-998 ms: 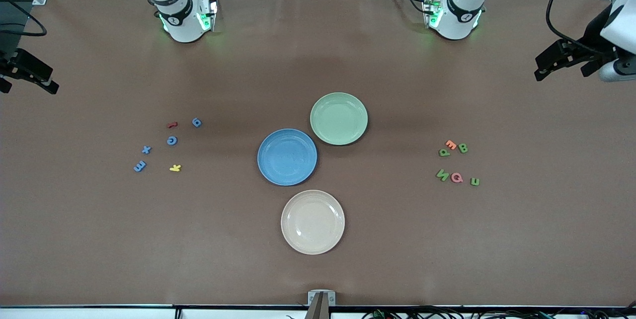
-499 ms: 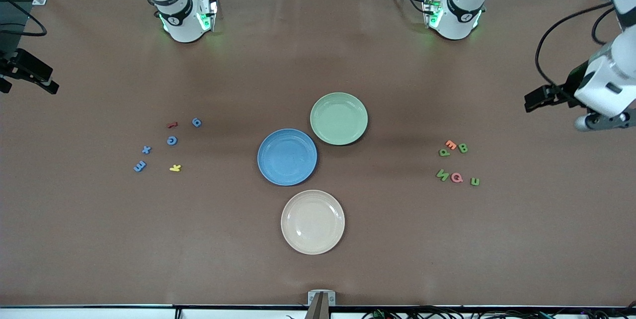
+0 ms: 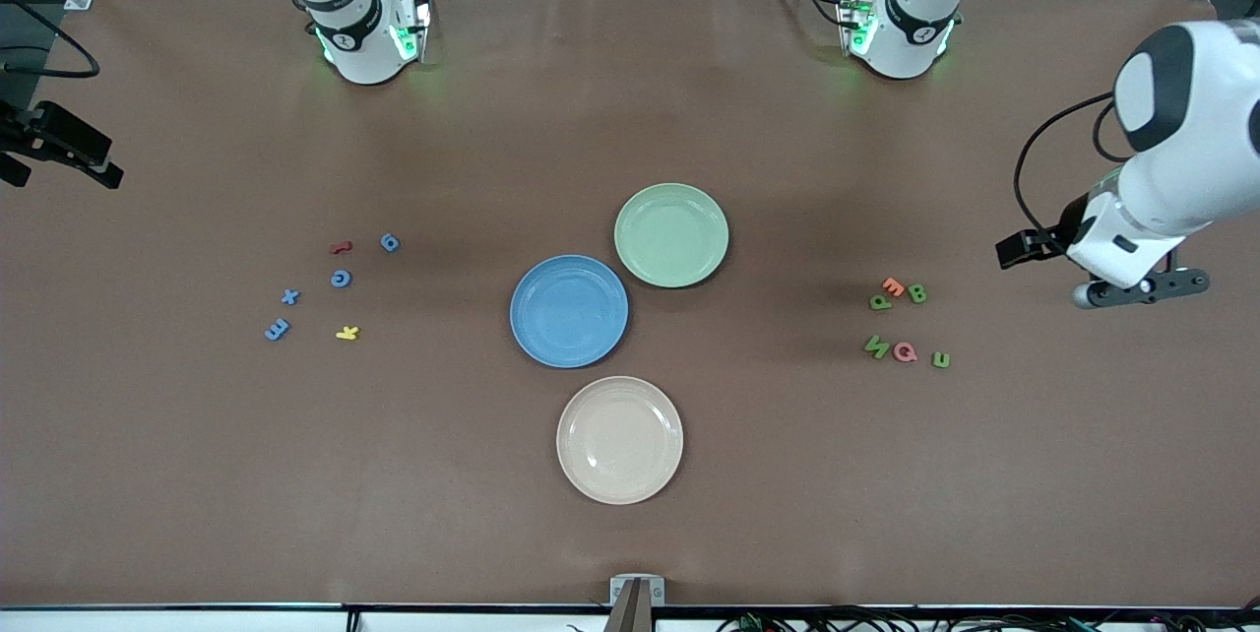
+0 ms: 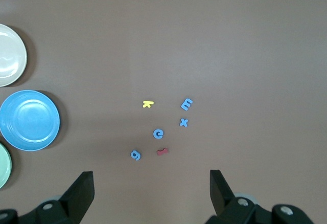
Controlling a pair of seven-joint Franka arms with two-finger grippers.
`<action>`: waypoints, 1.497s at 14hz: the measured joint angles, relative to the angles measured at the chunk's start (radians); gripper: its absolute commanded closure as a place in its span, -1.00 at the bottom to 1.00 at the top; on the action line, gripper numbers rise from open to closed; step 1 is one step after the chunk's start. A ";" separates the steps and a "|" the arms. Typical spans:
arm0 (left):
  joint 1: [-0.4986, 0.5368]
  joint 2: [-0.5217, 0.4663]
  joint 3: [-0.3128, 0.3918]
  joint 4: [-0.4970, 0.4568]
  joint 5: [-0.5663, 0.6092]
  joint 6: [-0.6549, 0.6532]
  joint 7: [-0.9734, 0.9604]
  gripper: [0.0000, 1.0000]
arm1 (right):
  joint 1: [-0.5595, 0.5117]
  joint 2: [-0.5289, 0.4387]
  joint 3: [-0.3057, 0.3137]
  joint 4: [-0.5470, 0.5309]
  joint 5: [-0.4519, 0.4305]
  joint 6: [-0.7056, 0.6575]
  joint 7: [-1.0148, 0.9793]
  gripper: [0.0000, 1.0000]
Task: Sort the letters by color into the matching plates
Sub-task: 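Reach the left gripper toward the green letters while the right gripper reaches the blue letters, then grasp the green B with the left gripper while the right gripper grasps blue E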
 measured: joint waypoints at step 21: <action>-0.029 0.337 -0.008 -0.252 0.000 0.570 -0.081 -0.22 | -0.090 0.360 -0.006 -0.466 -0.015 0.584 -0.028 -0.94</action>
